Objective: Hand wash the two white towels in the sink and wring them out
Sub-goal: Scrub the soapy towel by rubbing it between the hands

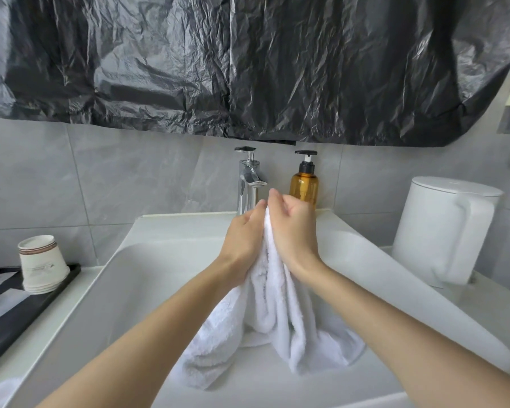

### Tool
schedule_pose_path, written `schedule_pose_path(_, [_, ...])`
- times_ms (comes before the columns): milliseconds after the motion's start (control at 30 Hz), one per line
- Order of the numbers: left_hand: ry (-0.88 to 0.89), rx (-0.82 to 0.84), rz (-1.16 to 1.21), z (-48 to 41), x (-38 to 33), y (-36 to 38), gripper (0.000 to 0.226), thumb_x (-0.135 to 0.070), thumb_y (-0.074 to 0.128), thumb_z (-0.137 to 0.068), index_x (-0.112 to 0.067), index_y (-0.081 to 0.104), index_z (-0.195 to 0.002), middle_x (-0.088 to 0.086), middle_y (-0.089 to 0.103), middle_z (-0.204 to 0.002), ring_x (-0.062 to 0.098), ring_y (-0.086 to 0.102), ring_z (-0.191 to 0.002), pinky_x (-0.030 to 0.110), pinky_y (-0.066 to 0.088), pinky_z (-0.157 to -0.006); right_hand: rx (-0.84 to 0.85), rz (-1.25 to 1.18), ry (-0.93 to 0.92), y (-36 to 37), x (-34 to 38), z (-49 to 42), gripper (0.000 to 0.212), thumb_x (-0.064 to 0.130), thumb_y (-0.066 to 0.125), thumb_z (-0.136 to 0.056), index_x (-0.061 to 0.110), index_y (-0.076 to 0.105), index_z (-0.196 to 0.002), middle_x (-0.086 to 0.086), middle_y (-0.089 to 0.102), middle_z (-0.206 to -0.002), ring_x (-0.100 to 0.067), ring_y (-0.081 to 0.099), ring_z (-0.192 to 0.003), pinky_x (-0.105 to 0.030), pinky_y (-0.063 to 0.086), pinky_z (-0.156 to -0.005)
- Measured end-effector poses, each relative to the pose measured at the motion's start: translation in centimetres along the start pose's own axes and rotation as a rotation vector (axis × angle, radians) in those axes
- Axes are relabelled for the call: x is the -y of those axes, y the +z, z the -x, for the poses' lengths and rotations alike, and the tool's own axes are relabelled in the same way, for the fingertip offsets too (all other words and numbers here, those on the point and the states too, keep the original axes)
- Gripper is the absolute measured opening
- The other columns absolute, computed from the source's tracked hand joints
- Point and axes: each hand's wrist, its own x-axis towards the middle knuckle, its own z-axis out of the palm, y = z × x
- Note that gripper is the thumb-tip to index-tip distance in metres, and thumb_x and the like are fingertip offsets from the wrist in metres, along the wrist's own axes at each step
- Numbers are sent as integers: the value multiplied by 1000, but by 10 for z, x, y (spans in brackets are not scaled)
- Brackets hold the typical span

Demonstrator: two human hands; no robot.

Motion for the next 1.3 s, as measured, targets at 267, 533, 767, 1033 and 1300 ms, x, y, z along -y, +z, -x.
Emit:
schedule_pose_path(267, [65, -60, -23, 1, 4, 6, 40, -39, 38, -103, -11, 54, -81, 8, 51, -70, 16, 50, -67, 28, 41, -62, -149, -37, 38, -1, -4, 1, 55, 24, 48, -101, 20, 25, -51, 9, 30, -34, -7, 26, -41, -27, 21, -47])
schedule_pose_path(533, [-142, -178, 105, 4, 7, 11, 44, -38, 33, -104, -7, 60, -88, 12, 56, -79, 21, 56, -71, 27, 44, -59, -122, 0, 95, 8, -16, -14, 55, 24, 46, -101, 19, 24, -51, 7, 29, -34, -10, 25, -42, -32, 22, -55])
schedule_pose_path(767, [-211, -292, 164, 0, 6, -1, 44, -35, 35, -105, -8, 60, -81, 6, 61, -72, 18, 59, -63, 26, 46, -56, -12, 89, -79, 19, -6, 4, 57, 25, 48, -101, 23, 22, -50, 6, 25, -38, -8, 22, -45, -33, 21, -51])
schedule_pose_path(1033, [-181, -300, 135, -7, 5, -1, 45, -35, 37, -105, -10, 54, -72, -1, 54, -55, 14, 52, -51, 22, 39, -48, -23, 37, -193, 17, -5, 22, 55, 22, 46, -101, 26, 23, -51, 7, 32, -39, -8, 28, -42, -25, 21, -47])
schedule_pose_path(1300, [-223, -268, 180, -7, -6, 5, 43, -38, 36, -104, -11, 58, -78, 3, 56, -66, 16, 54, -58, 23, 41, -51, -70, 40, -161, 11, -7, 16, 54, 22, 45, -102, 22, 23, -53, 7, 33, -38, -9, 27, -43, -29, 19, -48])
